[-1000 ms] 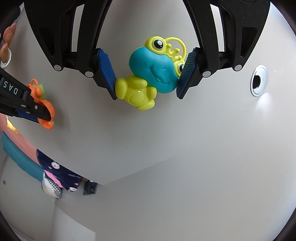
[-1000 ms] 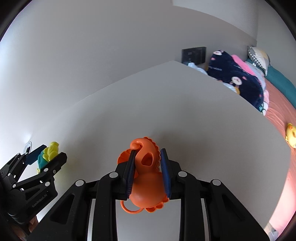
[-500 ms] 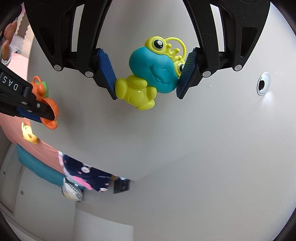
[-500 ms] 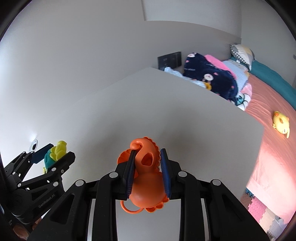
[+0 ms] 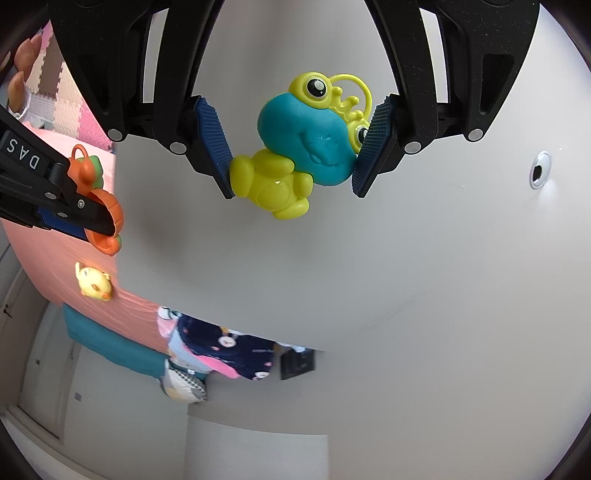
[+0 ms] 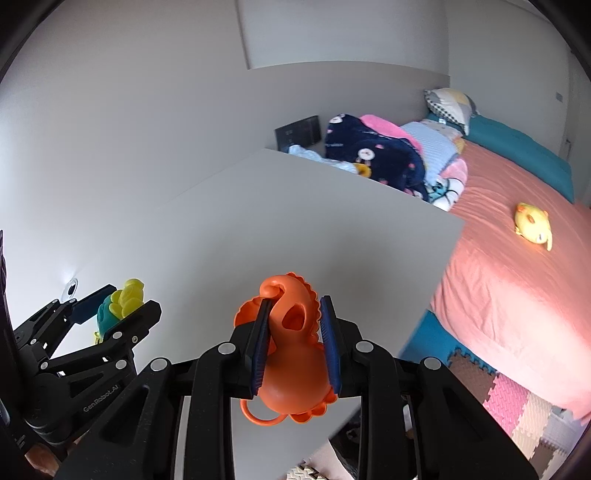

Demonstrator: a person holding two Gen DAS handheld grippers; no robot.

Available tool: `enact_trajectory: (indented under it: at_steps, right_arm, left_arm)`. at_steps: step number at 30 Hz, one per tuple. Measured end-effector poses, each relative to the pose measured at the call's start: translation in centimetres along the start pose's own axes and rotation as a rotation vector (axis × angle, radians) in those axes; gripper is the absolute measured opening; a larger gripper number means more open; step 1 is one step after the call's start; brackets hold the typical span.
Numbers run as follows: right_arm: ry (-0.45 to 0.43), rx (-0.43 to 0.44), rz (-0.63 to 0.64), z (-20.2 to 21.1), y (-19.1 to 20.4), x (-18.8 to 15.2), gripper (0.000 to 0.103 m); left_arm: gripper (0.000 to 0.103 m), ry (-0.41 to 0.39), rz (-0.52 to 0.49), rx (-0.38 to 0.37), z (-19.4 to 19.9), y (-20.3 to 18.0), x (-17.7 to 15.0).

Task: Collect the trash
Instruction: 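Carry the frog toy and orange toy to the black trash bag and open both tools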

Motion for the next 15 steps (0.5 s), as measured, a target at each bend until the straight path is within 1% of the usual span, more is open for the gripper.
enact_trajectory:
  at_steps: [5, 15]
  right_arm:
    - [-0.004, -0.021, -0.035, 1.1, -2.5, -1.2, 0.028]
    - [-0.017, -0.069, -0.090, 3.4, -6.6, -3.8, 0.028]
  left_arm:
    - [0.063, 0.007, -0.036, -0.029, -0.2, -2.6, -0.5]
    - [0.063, 0.014, -0.081, -0.086, -0.3, -6.7, -1.5]
Point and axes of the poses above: each gripper's, at about its wrist camera, not at the fingertips, and z roughly against the way its jaws point, y to its left, x to its top, the point moved 2 cm from there along -z, roughly the way its jaws point, and after that the axes turned 14 degrees about -x, right-handed, at the moved point
